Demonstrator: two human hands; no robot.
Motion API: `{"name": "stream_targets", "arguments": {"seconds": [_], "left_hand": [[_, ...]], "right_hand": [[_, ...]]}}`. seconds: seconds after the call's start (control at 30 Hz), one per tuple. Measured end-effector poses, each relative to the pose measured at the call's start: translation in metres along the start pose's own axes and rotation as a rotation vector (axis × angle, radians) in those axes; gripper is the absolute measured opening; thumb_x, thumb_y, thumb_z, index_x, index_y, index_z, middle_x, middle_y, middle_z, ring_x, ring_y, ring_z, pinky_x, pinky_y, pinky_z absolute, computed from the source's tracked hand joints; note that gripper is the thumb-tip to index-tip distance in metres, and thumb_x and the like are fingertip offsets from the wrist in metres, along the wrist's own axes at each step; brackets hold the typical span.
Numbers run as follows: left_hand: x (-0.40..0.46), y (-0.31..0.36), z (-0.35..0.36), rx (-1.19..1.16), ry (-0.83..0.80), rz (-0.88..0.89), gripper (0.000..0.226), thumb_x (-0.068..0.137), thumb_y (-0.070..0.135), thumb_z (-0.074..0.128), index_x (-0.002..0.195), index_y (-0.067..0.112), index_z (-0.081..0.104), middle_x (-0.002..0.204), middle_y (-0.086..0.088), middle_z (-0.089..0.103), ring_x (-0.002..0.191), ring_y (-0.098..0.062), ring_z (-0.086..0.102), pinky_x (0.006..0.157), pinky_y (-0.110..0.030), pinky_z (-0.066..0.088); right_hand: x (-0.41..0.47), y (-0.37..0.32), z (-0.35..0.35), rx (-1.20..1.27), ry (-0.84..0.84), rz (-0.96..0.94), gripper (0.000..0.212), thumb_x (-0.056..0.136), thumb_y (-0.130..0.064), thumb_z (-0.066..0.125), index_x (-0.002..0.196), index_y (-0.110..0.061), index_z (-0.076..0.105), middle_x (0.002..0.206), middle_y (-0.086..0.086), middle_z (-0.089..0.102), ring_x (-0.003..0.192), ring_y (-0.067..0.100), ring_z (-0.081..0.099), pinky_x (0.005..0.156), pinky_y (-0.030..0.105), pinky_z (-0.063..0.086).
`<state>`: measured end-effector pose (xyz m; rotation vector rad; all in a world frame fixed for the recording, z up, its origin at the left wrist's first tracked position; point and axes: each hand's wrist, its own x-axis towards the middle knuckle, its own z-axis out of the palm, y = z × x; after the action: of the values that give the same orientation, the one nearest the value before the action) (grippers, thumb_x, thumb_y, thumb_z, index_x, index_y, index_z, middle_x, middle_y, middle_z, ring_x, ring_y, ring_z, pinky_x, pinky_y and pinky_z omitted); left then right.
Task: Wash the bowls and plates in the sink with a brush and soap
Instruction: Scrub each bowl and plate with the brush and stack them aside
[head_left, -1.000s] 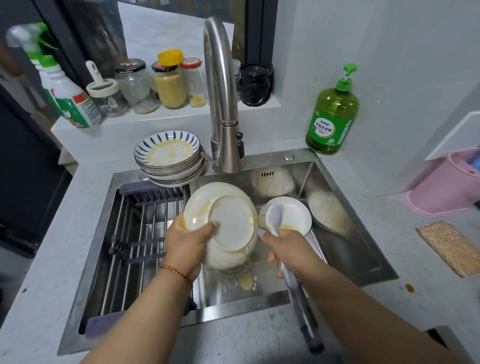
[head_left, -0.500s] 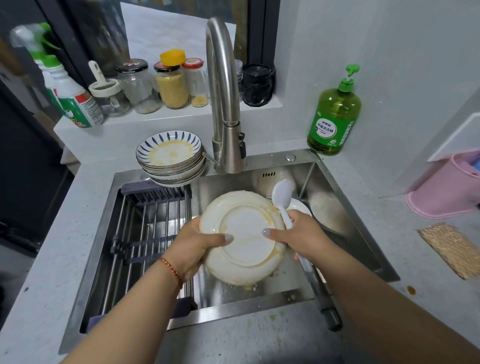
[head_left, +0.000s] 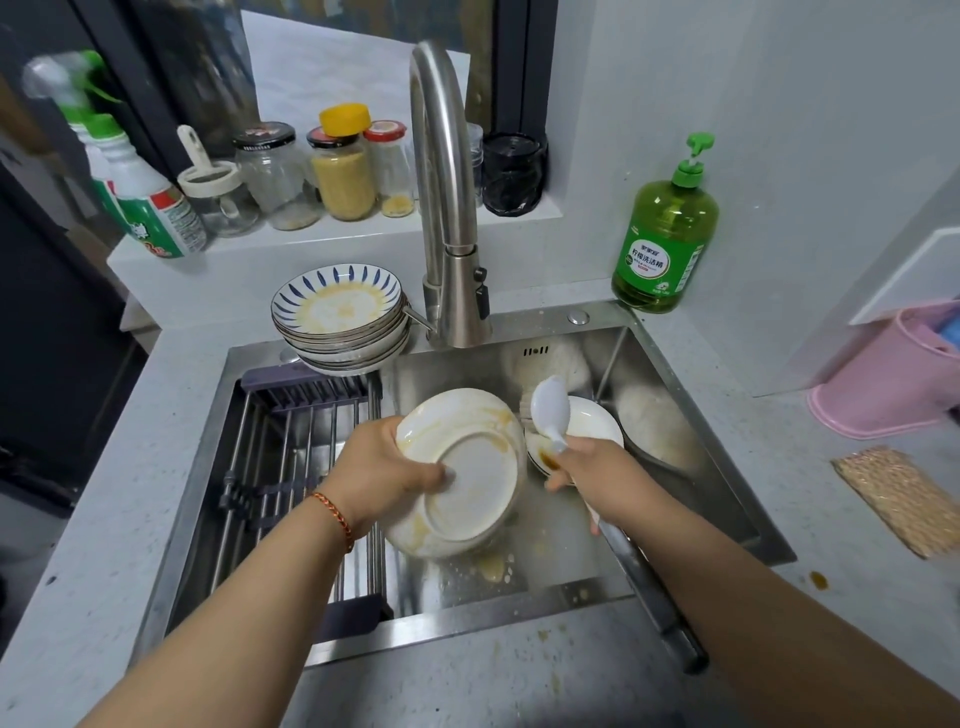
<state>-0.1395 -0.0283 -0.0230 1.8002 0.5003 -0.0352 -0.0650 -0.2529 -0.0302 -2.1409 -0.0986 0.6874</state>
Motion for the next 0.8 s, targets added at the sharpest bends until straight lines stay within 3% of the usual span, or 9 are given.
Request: {"name": "stream_targets", "arguments": {"seconds": [0.07,0.17,0.33,0.4,0.47,0.53,0.63,0.7,0.8], "left_hand": [[-0.001,-0.002,-0.001,0.001,0.054,0.023,0.030,0.061,-0.007,0.084,0.080,0.009,0.068,0.074,-0.003,0.071,0.063,-0.013,0.065,0.060,-0.027,0.055],[-0.003,-0.004,0.001,0.006,0.051,0.046,0.031,0.061,-0.006,0.085,0.078,0.012,0.068,0.073,-0.002,0.070,0.063,-0.013,0.063,0.061,-0.027,0.055],[-0.005,-0.005,0.015,0.209,0.070,0.118,0.030,0.050,0.013,0.082,0.070,0.025,0.064,0.070,0.007,0.065,0.064,-0.009,0.059,0.059,-0.023,0.049],[-0.004,-0.006,0.019,0.249,0.084,0.125,0.032,0.057,0.004,0.084,0.069,0.025,0.062,0.068,0.007,0.063,0.062,-0.007,0.057,0.055,-0.020,0.047],[-0.002,-0.006,0.021,0.251,0.090,0.130,0.031,0.060,0.002,0.083,0.068,0.023,0.062,0.065,0.008,0.062,0.059,-0.005,0.055,0.052,-0.017,0.043],[-0.001,-0.007,0.022,0.246,0.071,0.133,0.029,0.059,0.006,0.084,0.064,0.024,0.062,0.060,0.010,0.061,0.057,-0.005,0.052,0.052,-0.016,0.041],[-0.003,-0.009,0.024,0.221,0.049,0.130,0.018,0.049,0.023,0.074,0.060,0.023,0.060,0.056,0.009,0.060,0.057,-0.005,0.051,0.052,-0.019,0.041],[-0.004,-0.010,0.022,0.209,0.050,0.142,0.022,0.046,0.022,0.073,0.064,0.024,0.061,0.059,0.009,0.061,0.058,-0.007,0.053,0.054,-0.021,0.041],[-0.006,-0.010,0.015,0.223,0.083,0.137,0.031,0.051,0.012,0.081,0.070,0.027,0.062,0.068,0.010,0.065,0.064,-0.008,0.059,0.053,-0.017,0.043]], "right_hand": [[-0.006,0.005,0.005,0.086,-0.071,0.084,0.041,0.103,-0.027,0.039,0.141,-0.013,0.042,0.075,0.006,0.068,0.028,0.008,0.045,0.029,0.015,0.033],[-0.014,0.010,0.013,0.130,-0.129,0.119,0.047,0.104,-0.023,0.036,0.148,-0.013,0.028,0.062,0.008,0.064,0.025,0.010,0.044,0.030,0.015,0.033],[-0.018,-0.017,0.015,0.092,-0.087,0.002,0.044,0.101,-0.024,0.039,0.145,-0.024,0.037,0.057,0.000,0.047,0.032,0.008,0.043,0.035,0.020,0.036],[-0.028,-0.035,0.020,-0.140,-0.105,-0.142,0.048,0.100,-0.025,0.038,0.148,-0.026,0.032,0.064,-0.003,0.046,0.056,0.014,0.052,0.052,0.030,0.046],[-0.040,-0.045,0.028,-0.357,-0.131,-0.218,0.050,0.100,-0.032,0.036,0.149,-0.030,0.025,0.083,0.004,0.055,0.078,0.022,0.054,0.071,0.033,0.045],[-0.052,-0.049,0.038,-0.487,-0.162,-0.251,0.052,0.100,-0.038,0.034,0.149,-0.034,0.019,0.111,0.009,0.059,0.096,0.027,0.057,0.081,0.033,0.044],[-0.061,-0.055,0.045,-0.561,-0.186,-0.265,0.052,0.101,-0.038,0.033,0.150,-0.033,0.015,0.123,0.010,0.056,0.108,0.030,0.056,0.088,0.034,0.046],[-0.052,-0.056,0.038,-0.543,-0.156,-0.215,0.051,0.101,-0.035,0.034,0.150,-0.030,0.020,0.123,0.011,0.057,0.107,0.030,0.057,0.086,0.034,0.046],[-0.030,-0.050,0.023,-0.429,-0.082,-0.103,0.039,0.100,-0.022,0.034,0.136,-0.008,0.042,0.094,0.010,0.057,0.072,0.022,0.055,0.059,0.029,0.042]]}}
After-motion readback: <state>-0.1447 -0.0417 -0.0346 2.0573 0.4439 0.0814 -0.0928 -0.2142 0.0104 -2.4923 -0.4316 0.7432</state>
